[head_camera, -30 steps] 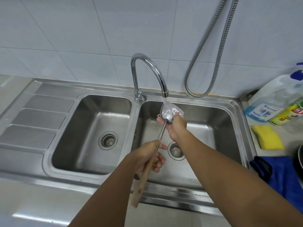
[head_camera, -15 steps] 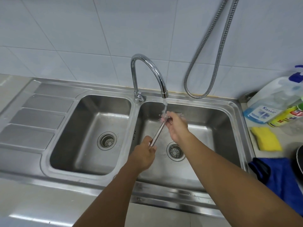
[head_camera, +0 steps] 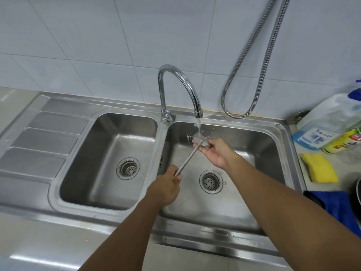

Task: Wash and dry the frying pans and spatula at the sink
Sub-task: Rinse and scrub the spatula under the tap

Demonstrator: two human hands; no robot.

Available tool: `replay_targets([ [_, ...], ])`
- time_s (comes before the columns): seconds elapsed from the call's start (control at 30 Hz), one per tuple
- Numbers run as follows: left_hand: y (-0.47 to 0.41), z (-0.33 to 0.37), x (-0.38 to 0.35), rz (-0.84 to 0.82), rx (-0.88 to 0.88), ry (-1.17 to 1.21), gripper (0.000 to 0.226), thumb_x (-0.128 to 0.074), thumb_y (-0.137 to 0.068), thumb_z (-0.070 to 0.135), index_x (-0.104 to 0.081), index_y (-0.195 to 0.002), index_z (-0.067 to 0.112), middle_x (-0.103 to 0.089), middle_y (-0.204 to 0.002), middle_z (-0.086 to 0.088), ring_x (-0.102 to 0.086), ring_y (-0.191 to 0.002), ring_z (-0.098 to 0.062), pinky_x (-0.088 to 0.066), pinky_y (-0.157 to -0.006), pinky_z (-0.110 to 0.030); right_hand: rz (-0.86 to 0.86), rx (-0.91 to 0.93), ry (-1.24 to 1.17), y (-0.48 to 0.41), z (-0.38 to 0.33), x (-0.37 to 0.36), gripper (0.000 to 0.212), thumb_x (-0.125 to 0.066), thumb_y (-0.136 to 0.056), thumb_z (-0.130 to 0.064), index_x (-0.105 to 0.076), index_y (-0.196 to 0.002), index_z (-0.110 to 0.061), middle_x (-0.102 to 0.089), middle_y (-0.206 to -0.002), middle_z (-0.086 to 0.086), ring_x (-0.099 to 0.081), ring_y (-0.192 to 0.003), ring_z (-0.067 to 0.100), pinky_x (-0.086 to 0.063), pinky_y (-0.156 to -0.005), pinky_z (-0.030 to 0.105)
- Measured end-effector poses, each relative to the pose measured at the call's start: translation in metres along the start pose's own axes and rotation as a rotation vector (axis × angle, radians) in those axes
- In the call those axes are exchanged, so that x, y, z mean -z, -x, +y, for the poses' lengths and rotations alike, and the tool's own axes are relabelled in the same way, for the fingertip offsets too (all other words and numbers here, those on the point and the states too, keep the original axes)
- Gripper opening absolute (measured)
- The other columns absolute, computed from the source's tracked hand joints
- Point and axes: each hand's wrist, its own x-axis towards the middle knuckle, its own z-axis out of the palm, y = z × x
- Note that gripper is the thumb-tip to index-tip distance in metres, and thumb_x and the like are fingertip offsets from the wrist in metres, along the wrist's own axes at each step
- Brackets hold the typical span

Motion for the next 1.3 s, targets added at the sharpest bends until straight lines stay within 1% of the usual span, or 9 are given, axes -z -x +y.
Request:
replay_targets([
  [0.1, -0.004, 0.002, -0.001, -0.016, 0.009, -0.057, 0.016, -0.037, -0.105, 0.044, -0.042, -0.115, 0.033, -0.064, -0.096, -0.007, -0.064, -0.089, -0.031, -0.056, -0.086, -0.052, 0.180, 0.042, 0.245, -0.024, -0.003, 0.015, 0.021, -0.043, -0.104, 0.004, -0.047, -0.124, 0.009, -0.064, -0.121, 0.026, -0.070, -0.096, 0.032, -0.056, -0.098, 0.048],
  [0.2, -0.004, 0.001, -0.004, -0.060, 0.042, 0.006, 0.015, -0.040, -0.104, 0.044, -0.048, -0.111, 0.033, -0.066, -0.095, -0.005, -0.065, -0.092, -0.031, -0.055, -0.090, -0.053, 0.446, 0.114, 0.903, -0.048, -0.004, 0.020, 0.065, -0.062, -0.087, -0.006, -0.036, -0.146, -0.004, -0.053, -0.136, 0.017, -0.063, -0.102, 0.028, -0.058, -0.086, 0.040],
  [0.33, -0.011, -0.003, -0.006, -0.073, 0.107, 0.095, 0.016, -0.044, -0.105, 0.039, -0.054, -0.111, 0.027, -0.067, -0.100, -0.006, -0.066, -0.095, -0.030, -0.055, -0.093, -0.049, 0.322, 0.487, 1.431, -0.037, -0.015, -0.016, 0.043, -0.055, -0.087, 0.001, -0.065, -0.122, -0.021, -0.056, -0.126, 0.011, -0.060, -0.107, 0.035, -0.055, -0.069, 0.032],
  [0.4, -0.016, -0.006, -0.006, -0.073, 0.131, 0.099, 0.017, -0.045, -0.105, 0.036, -0.055, -0.111, 0.024, -0.067, -0.102, -0.008, -0.065, -0.097, -0.031, -0.054, -0.091, -0.043, 0.088, 0.690, 1.471, -0.030, -0.024, -0.034, 0.040, -0.049, -0.085, 0.010, -0.067, -0.095, -0.024, -0.059, -0.105, 0.014, -0.063, -0.089, 0.038, -0.053, -0.060, 0.040],
  [0.47, -0.019, -0.012, -0.006, -0.073, 0.141, 0.097, 0.017, -0.047, -0.105, 0.034, -0.057, -0.111, 0.021, -0.067, -0.104, -0.009, -0.064, -0.094, -0.027, -0.051, -0.083, -0.034, -0.151, 0.670, 1.422, -0.028, -0.033, -0.049, 0.043, -0.053, -0.087, 0.014, -0.069, -0.105, -0.022, -0.066, -0.108, 0.027, -0.064, -0.086, 0.045, -0.058, -0.075, 0.053],
  [0.73, -0.030, -0.023, -0.018, -0.114, 0.221, 0.092, 0.024, -0.044, -0.107, 0.029, -0.056, -0.122, 0.015, -0.067, -0.115, -0.015, -0.064, -0.105, -0.033, -0.041, -0.082, -0.027, -0.516, 0.634, 1.302, -0.058, -0.050, -0.102, 0.039, -0.085, -0.083, -0.028, -0.076, -0.119, -0.017, -0.078, -0.083, 0.012, -0.072, -0.070, 0.026, -0.059, -0.067, 0.033],
  [1.0, -0.032, -0.020, -0.019, -0.096, 0.221, 0.117, 0.022, -0.045, -0.106, 0.033, -0.058, -0.115, 0.018, -0.068, -0.105, -0.011, -0.065, -0.096, -0.028, -0.045, -0.080, -0.029, -0.419, 0.866, 1.388, -0.064, -0.059, -0.124, 0.011, -0.082, -0.085, -0.019, -0.080, -0.090, -0.010, -0.072, -0.061, -0.006, -0.073, -0.057, 0.016, -0.057, -0.063, 0.023],
  [1.17, -0.031, -0.011, -0.015, -0.079, 0.160, 0.115, 0.018, -0.044, -0.106, 0.033, -0.056, -0.111, 0.021, -0.066, -0.099, -0.009, -0.065, -0.091, -0.026, -0.048, -0.079, -0.032, -0.213, 0.627, 1.194, -0.070, -0.066, -0.087, 0.015, -0.066, -0.096, -0.007, -0.073, -0.097, 0.006, -0.073, -0.074, 0.013, -0.074, -0.062, 0.020, -0.063, -0.064, 0.034],
  [1.3, -0.031, 0.008, -0.016, -0.077, 0.134, 0.132, 0.022, -0.044, -0.106, 0.034, -0.058, -0.117, 0.020, -0.066, -0.101, -0.009, -0.063, -0.086, -0.023, -0.048, -0.072, -0.031, -0.016, 0.577, 1.400, -0.054, -0.035, -0.004, 0.032, -0.047, -0.099, 0.004, -0.066, -0.121, -0.008, -0.072, -0.116, 0.012, -0.071, -0.109, 0.025, -0.055, -0.096, 0.031],
])
